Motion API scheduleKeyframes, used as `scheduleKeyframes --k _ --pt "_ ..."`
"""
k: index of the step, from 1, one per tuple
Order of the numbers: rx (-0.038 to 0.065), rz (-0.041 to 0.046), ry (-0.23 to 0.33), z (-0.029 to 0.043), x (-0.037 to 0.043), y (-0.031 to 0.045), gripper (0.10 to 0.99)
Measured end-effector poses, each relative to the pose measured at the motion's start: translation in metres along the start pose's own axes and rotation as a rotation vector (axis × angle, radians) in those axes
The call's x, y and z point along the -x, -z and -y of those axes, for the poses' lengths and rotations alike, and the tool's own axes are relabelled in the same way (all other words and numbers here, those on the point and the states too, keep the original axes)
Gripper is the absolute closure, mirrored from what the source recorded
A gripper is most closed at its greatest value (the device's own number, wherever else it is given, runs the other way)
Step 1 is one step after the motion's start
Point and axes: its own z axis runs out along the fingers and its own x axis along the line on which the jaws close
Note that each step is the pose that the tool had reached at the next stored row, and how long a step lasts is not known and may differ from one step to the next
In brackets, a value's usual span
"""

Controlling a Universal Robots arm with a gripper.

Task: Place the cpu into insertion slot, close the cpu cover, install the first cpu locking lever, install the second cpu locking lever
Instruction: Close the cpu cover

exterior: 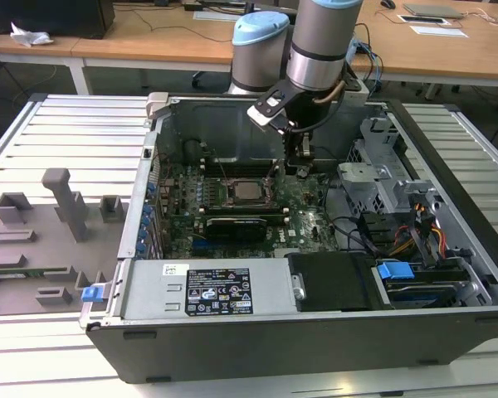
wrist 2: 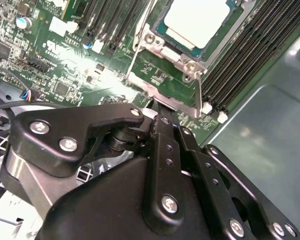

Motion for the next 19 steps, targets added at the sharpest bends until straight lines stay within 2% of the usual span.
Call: scheduleKeyframes --k 9,19 --pt "0.0 0.0027 0.0 0.013 -0.0044 -0.0003 0.98" --pt "0.0 0.0053 0.0 0.021 -0.0075 -0.0006 0.98"
